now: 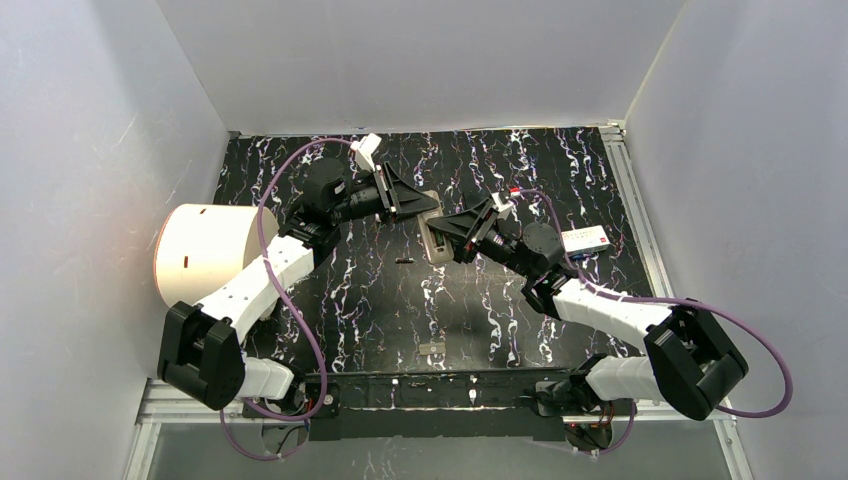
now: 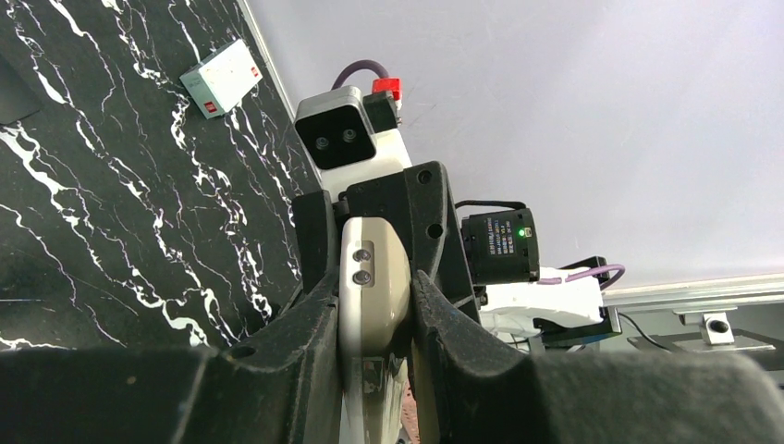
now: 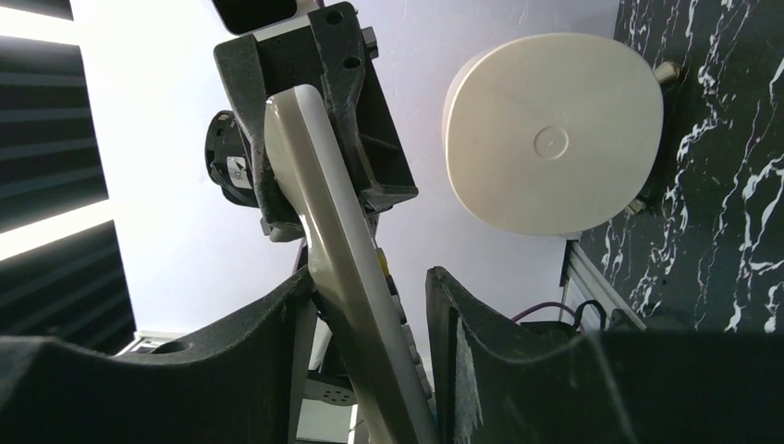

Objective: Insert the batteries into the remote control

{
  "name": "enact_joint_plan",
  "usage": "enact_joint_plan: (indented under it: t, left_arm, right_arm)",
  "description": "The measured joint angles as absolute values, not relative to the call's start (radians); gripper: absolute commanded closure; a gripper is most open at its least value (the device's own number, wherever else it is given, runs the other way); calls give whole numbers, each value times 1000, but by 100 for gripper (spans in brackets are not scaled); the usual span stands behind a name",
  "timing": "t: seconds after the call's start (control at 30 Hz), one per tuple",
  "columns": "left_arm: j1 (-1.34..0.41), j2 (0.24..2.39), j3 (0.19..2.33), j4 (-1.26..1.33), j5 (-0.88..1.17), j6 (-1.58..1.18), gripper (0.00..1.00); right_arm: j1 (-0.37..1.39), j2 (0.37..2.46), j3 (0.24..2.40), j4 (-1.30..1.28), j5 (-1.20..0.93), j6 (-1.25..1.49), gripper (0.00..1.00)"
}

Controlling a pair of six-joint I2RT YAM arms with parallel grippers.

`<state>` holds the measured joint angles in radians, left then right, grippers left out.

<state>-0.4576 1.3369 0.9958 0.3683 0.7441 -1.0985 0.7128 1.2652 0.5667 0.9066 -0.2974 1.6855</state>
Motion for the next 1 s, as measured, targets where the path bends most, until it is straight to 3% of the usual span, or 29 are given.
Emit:
enact_joint_plan:
  t: [0.43, 0.47, 0.57, 0.63, 0.8, 1.0]
  left_arm:
    - [-458, 1336, 996, 367, 746, -1116, 100]
    - [-458, 1336, 996, 367, 746, -1119, 100]
    - [-458, 1336, 996, 368, 747, -1119, 100]
    - [-458, 1336, 996, 368, 747, -1111, 100]
    - [-458, 1336, 995, 368, 748, -1080, 100]
    - [-458, 1328, 980, 367, 766, -1023, 100]
  right_arm:
    - [713, 1251, 567, 899, -302, 1605, 55]
    - [713, 1248, 567, 895, -301, 1598, 51]
    - [713, 1238, 567, 881, -299, 1585, 23]
    - [713, 1232, 567, 860, -298, 1576, 11]
    - [712, 1192, 567, 800, -295, 1505, 8]
    - [702, 1110, 628, 595, -330, 1247, 14]
